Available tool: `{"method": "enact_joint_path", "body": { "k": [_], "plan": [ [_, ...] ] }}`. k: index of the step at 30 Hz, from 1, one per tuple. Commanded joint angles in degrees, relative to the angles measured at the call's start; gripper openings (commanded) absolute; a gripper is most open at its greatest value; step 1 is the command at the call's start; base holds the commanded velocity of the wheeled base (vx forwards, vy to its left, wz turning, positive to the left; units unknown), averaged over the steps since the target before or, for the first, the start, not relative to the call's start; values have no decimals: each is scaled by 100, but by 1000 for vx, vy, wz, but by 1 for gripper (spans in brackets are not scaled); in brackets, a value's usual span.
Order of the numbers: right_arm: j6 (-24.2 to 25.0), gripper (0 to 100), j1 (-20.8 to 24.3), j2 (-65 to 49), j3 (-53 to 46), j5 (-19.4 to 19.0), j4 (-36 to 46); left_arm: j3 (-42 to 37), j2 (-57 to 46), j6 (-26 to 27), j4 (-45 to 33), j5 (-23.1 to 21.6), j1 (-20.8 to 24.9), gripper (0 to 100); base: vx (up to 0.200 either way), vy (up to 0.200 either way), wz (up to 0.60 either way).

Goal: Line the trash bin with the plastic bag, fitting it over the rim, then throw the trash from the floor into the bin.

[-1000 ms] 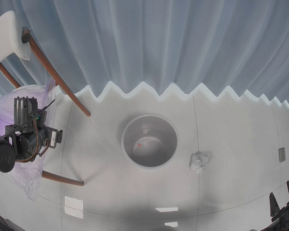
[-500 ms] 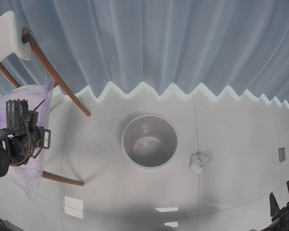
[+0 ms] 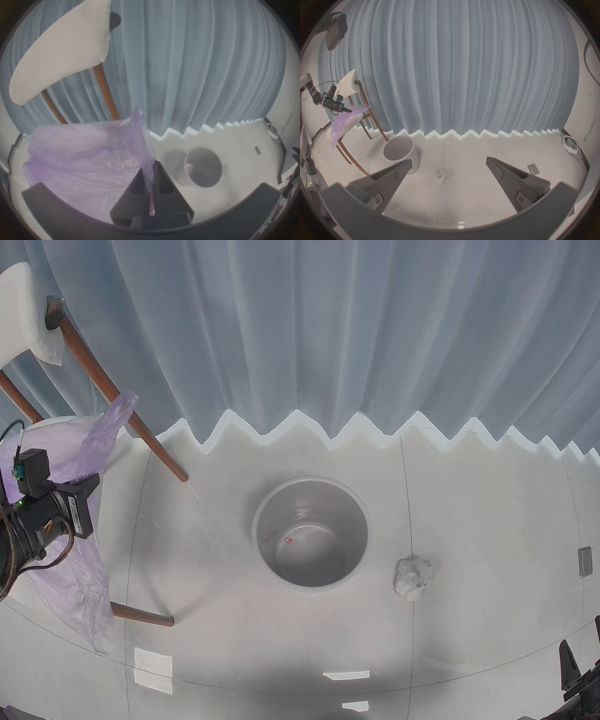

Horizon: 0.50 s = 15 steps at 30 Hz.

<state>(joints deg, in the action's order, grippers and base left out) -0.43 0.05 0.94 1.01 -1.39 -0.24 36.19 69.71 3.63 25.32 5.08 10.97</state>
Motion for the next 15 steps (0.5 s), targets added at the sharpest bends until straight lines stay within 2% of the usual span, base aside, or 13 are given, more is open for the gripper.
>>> {"method": "enact_joint_path", "body": {
  "k": [1,3,8,9,11,15],
  "plan": [
    [-1,100,4,-94,-101,-2,-2,221,-124,-135,87,-544,28,0,0,0,0],
    [-1,100,4,-94,-101,-2,-2,336,-18,-214,96,-658,37,0,0,0,0],
    [-1,100,4,-94,-101,-2,-2,907,430,-864,342,-807,538,0,0,0,0],
    [-1,100,4,-94,-101,-2,-2,1083,623,-1242,544,-825,766,0,0,0,0],
    [-1,100,4,-94,-101,-2,-2,1285,843,-1550,817,-816,995,0,0,0,0],
    [-1,100,4,-94,-101,-2,-2,1733,1432,-1655,1608,-807,1399,0,0,0,0]
  ]
}}
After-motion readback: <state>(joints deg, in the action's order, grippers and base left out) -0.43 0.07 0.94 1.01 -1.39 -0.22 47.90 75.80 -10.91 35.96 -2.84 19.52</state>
